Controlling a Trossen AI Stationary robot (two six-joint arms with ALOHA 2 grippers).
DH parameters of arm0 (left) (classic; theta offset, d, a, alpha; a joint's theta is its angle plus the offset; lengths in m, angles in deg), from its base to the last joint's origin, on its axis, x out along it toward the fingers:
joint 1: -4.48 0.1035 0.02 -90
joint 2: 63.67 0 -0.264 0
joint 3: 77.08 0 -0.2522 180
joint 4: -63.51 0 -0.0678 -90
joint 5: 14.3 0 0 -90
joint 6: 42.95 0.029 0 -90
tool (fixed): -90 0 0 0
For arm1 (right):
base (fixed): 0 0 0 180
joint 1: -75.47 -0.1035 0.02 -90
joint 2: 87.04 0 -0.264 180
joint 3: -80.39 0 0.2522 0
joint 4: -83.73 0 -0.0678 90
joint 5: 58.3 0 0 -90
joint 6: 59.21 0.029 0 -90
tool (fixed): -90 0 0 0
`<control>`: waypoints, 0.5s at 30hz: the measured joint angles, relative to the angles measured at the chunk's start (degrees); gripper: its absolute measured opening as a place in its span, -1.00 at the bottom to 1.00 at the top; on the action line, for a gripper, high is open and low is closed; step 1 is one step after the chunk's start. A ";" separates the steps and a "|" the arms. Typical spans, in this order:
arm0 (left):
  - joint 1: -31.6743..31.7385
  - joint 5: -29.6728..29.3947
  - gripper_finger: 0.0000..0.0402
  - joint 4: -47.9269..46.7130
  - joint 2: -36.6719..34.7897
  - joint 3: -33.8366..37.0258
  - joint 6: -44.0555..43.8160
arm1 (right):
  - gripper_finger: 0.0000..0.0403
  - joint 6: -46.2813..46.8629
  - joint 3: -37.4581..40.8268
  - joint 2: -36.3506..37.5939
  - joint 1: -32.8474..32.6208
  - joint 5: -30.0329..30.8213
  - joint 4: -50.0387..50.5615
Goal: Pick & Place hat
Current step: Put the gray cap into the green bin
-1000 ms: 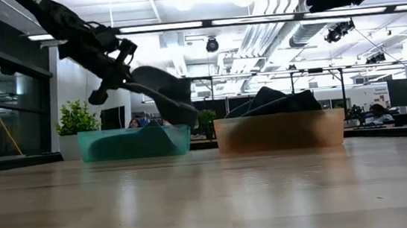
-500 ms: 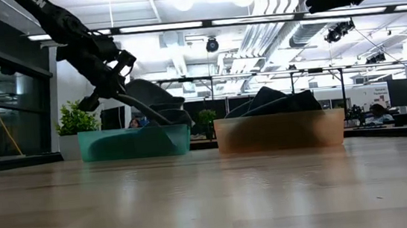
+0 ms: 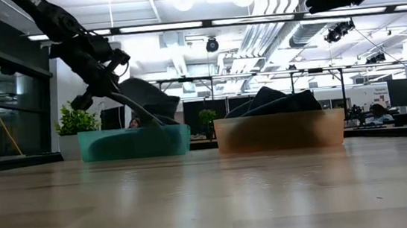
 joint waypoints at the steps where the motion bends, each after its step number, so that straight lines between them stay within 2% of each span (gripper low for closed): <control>1: 0.00 0.00 -0.98 -0.43 0.07 0.00 0.00 | 0.27 0.11 0.00 0.00 -0.01 0.00 0.00; 10: -1.20 -0.85 -0.98 -2.73 2.90 -0.02 0.24 | 0.27 0.60 0.00 0.00 -0.01 -0.43 -0.02; 15: -1.19 -3.25 -0.98 -2.26 4.12 -0.04 -0.17 | 0.27 0.60 0.00 0.00 -0.01 -0.44 0.00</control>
